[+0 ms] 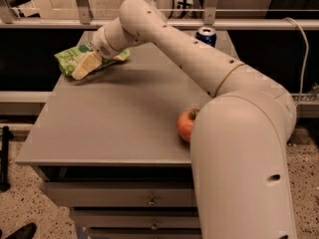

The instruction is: Move green rice chip bag near apple

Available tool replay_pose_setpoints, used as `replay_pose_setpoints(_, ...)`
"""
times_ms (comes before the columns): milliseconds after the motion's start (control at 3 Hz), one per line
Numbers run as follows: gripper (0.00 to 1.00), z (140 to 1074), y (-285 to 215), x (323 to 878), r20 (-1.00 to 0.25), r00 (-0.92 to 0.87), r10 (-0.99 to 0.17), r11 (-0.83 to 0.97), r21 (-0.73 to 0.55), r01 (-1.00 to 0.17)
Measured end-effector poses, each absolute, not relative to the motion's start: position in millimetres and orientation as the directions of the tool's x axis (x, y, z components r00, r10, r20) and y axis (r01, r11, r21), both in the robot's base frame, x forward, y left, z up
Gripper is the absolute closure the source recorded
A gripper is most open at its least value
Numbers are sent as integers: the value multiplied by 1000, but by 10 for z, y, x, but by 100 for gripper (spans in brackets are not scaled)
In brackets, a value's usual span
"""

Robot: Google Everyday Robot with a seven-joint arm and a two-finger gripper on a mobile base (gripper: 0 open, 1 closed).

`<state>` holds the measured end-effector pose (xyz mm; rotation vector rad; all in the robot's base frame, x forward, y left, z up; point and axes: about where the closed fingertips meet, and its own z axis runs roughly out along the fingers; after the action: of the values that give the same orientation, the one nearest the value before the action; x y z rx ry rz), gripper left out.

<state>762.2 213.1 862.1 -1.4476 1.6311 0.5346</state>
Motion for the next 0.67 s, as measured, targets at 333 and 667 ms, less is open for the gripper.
replay_pose_setpoints(333, 15, 8519, 2253, 7667, -819, 15, -574, 247, -190, -950)
replay_pose_setpoints(667, 38, 8490, 2272, 7678, -814, -1, -581, 254, -180, -950)
